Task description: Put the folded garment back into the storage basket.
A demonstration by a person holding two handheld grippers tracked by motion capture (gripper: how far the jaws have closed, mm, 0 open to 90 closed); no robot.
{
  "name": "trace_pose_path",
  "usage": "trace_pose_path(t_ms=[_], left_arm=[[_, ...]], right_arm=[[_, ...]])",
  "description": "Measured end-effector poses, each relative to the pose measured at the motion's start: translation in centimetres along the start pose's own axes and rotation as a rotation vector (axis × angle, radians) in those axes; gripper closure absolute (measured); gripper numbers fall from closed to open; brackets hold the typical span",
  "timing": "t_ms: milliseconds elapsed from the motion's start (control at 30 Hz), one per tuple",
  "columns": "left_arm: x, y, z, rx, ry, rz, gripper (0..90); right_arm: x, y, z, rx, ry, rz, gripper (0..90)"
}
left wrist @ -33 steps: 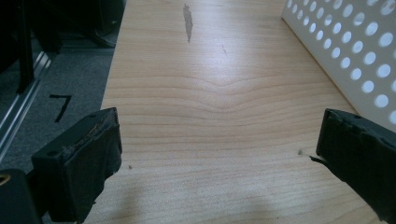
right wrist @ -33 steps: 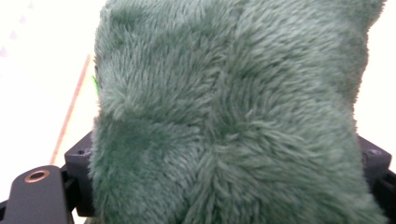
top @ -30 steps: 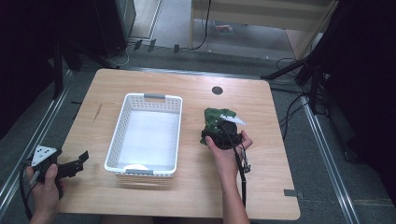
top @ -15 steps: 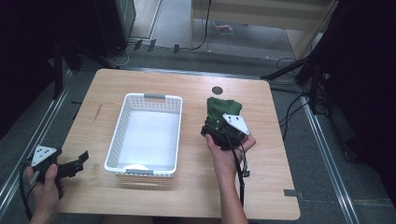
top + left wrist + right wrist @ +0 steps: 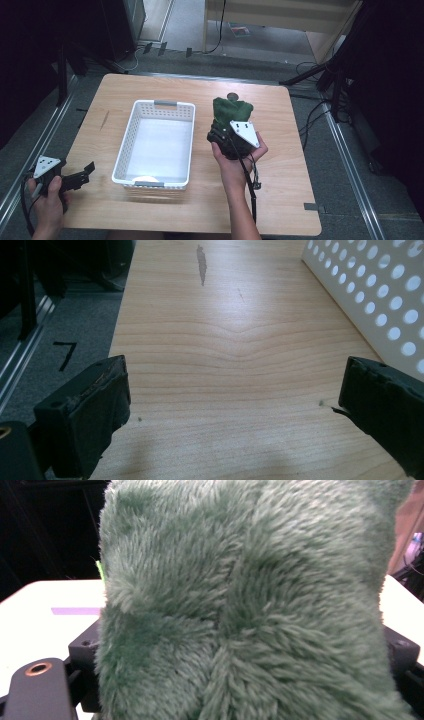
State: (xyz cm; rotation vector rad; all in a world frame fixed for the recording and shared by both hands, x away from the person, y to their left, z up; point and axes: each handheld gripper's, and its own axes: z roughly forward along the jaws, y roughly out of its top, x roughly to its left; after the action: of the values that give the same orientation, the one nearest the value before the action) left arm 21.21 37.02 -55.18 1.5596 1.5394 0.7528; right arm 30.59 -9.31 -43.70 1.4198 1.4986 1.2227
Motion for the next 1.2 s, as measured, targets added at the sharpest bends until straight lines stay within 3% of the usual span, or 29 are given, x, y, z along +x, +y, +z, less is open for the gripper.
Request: trace_pose_path(t_ms=[400,667,1200], left_arm=[[0.0,0.0,0.0,-0.001,0.0,-0.003,1.2],[0.0,0.0,0.1,-0.004,-0.002,-0.008,1.2],[0.1,0.0,0.1,-0.006,-0.006,-0.014,1.2]], right_arm=[[2.6,0.3,0.0,-0.001,0.046,-0.008,12.9],[5.7,0.7,0.1,-0.001,0.083,-0.027,12.9],[9.7,0.2,0.8,0.03,0.111,-0.016,12.9]])
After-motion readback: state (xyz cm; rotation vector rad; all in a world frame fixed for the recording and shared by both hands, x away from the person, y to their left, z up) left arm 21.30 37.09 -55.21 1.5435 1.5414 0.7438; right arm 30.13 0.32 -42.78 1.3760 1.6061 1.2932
